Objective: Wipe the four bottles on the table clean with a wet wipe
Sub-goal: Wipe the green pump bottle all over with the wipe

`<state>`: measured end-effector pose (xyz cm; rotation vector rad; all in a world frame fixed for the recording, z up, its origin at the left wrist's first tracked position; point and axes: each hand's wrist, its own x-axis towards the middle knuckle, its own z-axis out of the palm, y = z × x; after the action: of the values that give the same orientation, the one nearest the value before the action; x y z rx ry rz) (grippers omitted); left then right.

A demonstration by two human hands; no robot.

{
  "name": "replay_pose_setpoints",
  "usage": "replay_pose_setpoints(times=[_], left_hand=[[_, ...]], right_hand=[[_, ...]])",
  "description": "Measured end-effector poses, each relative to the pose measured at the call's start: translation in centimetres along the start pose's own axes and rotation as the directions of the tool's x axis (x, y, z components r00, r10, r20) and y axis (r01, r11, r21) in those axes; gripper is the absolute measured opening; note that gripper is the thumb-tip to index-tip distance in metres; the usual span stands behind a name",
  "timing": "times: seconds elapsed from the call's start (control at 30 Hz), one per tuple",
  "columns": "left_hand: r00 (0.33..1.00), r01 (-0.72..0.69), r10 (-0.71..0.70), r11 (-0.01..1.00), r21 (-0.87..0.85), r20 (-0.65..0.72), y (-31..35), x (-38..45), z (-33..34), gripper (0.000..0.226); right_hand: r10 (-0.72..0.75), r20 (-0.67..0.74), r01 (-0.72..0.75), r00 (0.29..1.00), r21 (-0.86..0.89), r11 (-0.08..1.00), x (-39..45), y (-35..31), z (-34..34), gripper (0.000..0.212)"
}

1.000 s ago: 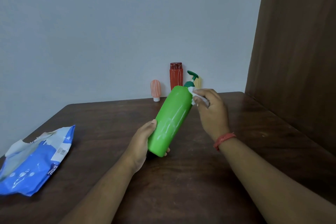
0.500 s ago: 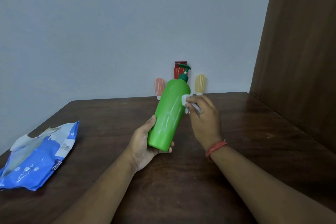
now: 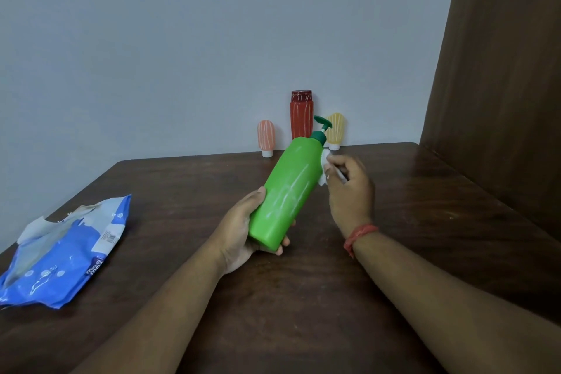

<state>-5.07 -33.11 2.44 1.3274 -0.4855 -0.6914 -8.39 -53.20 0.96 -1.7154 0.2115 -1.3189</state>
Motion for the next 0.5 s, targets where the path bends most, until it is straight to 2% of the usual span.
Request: replay_pose_setpoints(times=[0.03, 0.1, 0.17, 0.23, 0.37, 0.5], left_hand=[[1.0, 0.005, -0.005, 1.0, -0.007, -0.004, 0.0, 0.0, -0.1, 0.048], [1.0, 0.024, -0.024, 1.0, -0.013, -0.009, 0.1, 0.0, -0.4, 0.052], [0.999, 0.054, -0.054, 0.999, -0.006, 0.005, 0.3, 0.1, -0.4, 0.055], [0.996, 0.082, -0.083, 0.997, 0.012, 0.033, 0.4, 0.2, -0.4, 0.057], [0.993, 0.099, -0.097, 0.995, -0.026, 0.062, 0.4, 0.5, -0.8, 0.054], [0.992, 0.108, -0.1, 0.989, -0.101, 0.076, 0.5, 0.4, -1.3, 0.055]], right_hand=[[-0.011, 0.037, 0.011, 0.999, -0.005, 1.0, -0.1, 0.1, 0.1, 0.015], [0.064, 0.088, -0.067, 0.994, 0.032, 0.997, 0.0, 0.5, 0.6, 0.02], [0.197, 0.062, -0.203, 0.979, 0.113, 0.973, 0.5, 0.9, 0.8, 0.026], [0.282, 0.011, -0.277, 0.959, 0.235, 0.932, 1.0, 1.0, 0.4, 0.027], [0.283, 0.087, -0.294, 0.955, 0.38, 0.877, 1.2, 0.6, -0.2, 0.026], [0.279, 0.12, -0.304, 0.953, 0.396, 0.867, 1.0, 0.1, -0.1, 0.022]])
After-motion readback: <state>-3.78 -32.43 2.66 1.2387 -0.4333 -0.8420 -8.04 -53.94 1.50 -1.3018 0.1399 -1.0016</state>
